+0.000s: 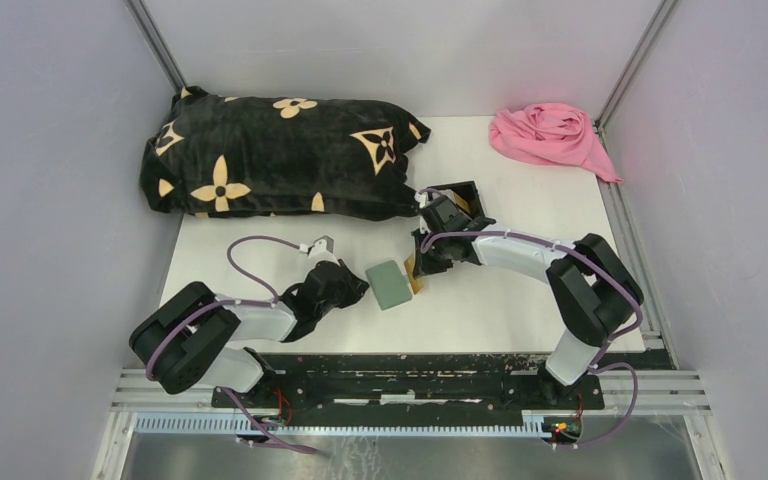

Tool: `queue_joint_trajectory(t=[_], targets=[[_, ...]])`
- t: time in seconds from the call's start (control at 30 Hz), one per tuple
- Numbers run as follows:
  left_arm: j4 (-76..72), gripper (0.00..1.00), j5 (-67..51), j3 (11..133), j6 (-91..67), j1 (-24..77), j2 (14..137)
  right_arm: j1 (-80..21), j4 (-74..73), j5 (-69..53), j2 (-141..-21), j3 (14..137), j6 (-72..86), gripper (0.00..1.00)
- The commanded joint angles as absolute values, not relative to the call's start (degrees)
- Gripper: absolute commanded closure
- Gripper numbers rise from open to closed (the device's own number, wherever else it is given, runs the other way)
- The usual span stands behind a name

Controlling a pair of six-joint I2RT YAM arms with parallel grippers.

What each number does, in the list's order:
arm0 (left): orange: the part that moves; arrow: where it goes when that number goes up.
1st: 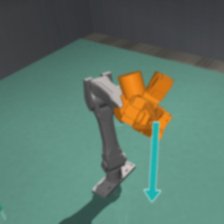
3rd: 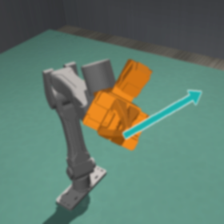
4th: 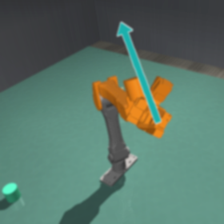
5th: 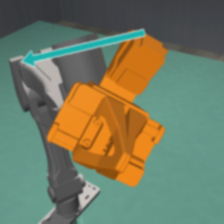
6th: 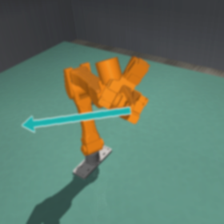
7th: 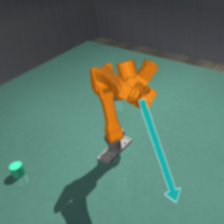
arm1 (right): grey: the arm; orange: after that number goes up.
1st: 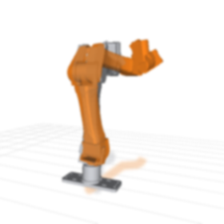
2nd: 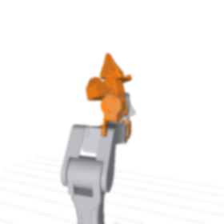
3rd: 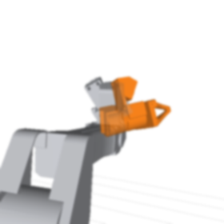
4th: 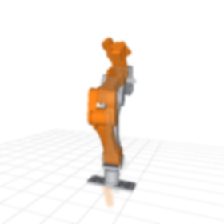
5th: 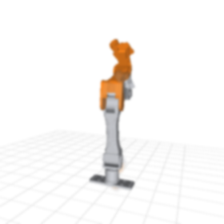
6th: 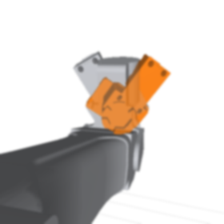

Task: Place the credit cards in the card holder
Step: Open the card holder at the center of the board.

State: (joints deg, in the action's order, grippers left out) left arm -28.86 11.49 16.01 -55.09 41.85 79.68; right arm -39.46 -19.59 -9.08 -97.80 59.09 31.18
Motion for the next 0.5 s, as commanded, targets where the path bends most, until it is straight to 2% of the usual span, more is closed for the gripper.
queue_joint_trajectory(t=[0.0,0.47], targets=[[-27.95,0.90,12.33,16.70,-51.41,41.66,80.92,-38.43,-15.67,-13.41,-94.63,58.33,32.82,0.99],[-27.86,0.91,12.66,17.45,-51.06,41.67,82.22,-36.66,-13.13,-16.92,-94.59,56.48,34.19,0.99]])
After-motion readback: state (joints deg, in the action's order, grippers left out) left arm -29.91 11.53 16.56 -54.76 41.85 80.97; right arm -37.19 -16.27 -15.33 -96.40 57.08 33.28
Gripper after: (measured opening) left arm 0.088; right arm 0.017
